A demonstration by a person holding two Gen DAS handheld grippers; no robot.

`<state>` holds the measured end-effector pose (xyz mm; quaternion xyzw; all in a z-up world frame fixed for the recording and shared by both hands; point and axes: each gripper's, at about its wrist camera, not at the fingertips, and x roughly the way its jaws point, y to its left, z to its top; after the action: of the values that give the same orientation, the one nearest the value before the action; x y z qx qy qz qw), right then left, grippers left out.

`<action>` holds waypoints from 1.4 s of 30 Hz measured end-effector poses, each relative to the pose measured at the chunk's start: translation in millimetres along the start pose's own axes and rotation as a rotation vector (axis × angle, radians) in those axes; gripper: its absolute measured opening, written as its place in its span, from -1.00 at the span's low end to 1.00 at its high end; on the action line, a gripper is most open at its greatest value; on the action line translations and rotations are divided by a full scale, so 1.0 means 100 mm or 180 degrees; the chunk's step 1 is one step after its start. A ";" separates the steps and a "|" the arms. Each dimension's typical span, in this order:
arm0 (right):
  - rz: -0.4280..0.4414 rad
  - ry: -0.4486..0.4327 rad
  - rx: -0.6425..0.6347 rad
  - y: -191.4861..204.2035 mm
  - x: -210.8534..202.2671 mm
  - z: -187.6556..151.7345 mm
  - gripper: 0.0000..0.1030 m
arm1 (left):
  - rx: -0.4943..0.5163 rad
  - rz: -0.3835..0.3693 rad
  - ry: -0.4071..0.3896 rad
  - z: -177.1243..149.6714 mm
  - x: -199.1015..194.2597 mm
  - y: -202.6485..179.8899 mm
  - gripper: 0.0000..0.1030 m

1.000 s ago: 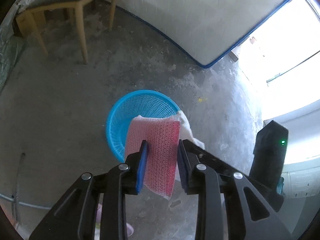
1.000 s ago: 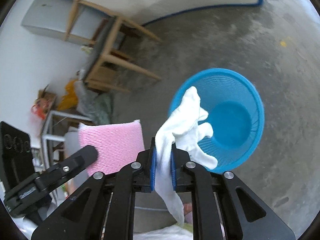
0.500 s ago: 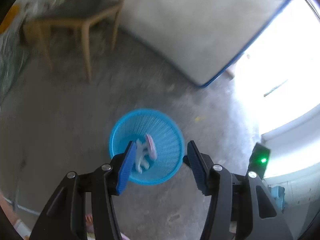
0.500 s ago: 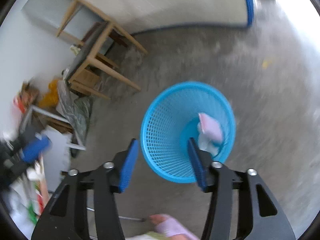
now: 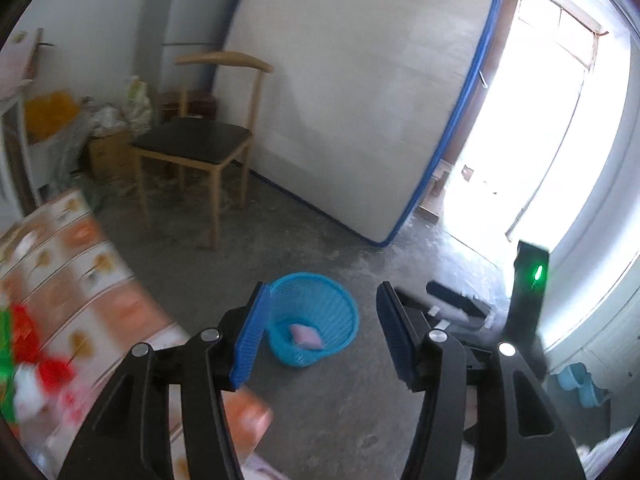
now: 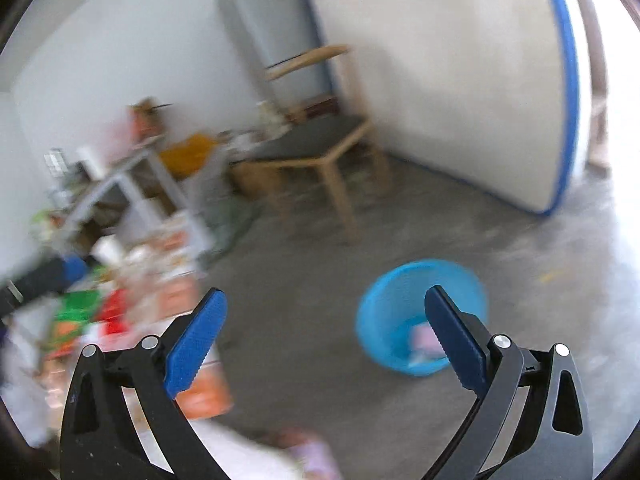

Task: Collect trash
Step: 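Open both tools to drop the pad and cloth into the basket, then move both tools back to the table toward the clear lid and bag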

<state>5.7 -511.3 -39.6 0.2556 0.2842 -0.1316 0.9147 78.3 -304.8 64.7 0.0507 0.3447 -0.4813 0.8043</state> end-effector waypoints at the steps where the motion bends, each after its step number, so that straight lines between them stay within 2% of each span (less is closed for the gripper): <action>1: 0.0177 0.0104 -0.0001 0.11 0.00 -0.04 0.85 | 0.0006 0.0082 -0.0035 -0.11 -0.15 0.08 0.05; 3: 0.0523 0.0342 -0.0042 0.36 0.04 -0.15 0.85 | 0.0016 0.0260 -0.0089 -0.38 -0.46 0.26 0.05; 5: 0.0686 0.0523 -0.0101 0.58 0.09 -0.25 0.85 | -0.0050 0.0440 -0.0108 -0.63 -0.74 0.43 0.06; 10: 0.1005 0.0955 -0.0455 1.39 0.35 -0.51 0.85 | -0.0498 0.0988 -0.0118 -1.33 -1.41 0.96 0.09; 14: 0.0989 0.1090 -0.0922 2.01 0.51 -0.62 0.85 | -0.0942 0.1383 -0.0207 -1.80 -1.86 1.33 0.12; 18: 0.0923 0.1216 -0.1227 2.45 0.71 -0.76 0.85 | -0.1274 0.1612 -0.0277 -2.15 -2.13 1.60 0.12; 23: 0.0587 0.1268 -0.1496 2.71 1.06 -0.91 0.84 | -0.1227 0.1600 -0.0416 -2.18 -2.14 1.69 0.12; 27: 0.0510 0.1429 -0.1437 2.72 1.23 -0.99 0.62 | -0.0926 0.1521 -0.0434 -2.04 -1.98 1.64 0.12; 28: 0.0498 0.1471 -0.1423 2.72 1.25 -1.00 0.51 | -0.0902 0.1505 -0.0430 -2.01 -1.94 1.63 0.12; 30: 0.0480 0.1554 -0.1394 2.72 1.32 -1.04 0.43 | -0.0865 0.1457 -0.0438 -1.94 -1.87 1.65 0.12; 33: 0.0466 0.1577 -0.1363 2.71 1.32 -1.05 0.31 | -0.0828 0.1414 -0.0445 -1.83 -1.72 1.68 0.12; 36: 0.0459 0.1589 -0.1329 2.66 1.30 -1.02 0.09 | -0.0831 0.1399 -0.0426 -1.70 -1.55 1.73 0.13; 39: 0.0499 0.1632 -0.1202 2.57 1.30 -0.99 -0.02 | -0.0863 0.1421 -0.0419 -1.59 -1.41 1.77 0.29; 42: 0.0593 0.1675 -0.1042 2.45 1.30 -0.96 -0.14 | -0.0905 0.1483 -0.0375 -1.48 -1.26 1.84 0.30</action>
<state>160.9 -267.2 -88.1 0.1553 0.5037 0.0707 0.8469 114.5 -53.2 -17.5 -0.0129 0.3406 -0.2322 0.9110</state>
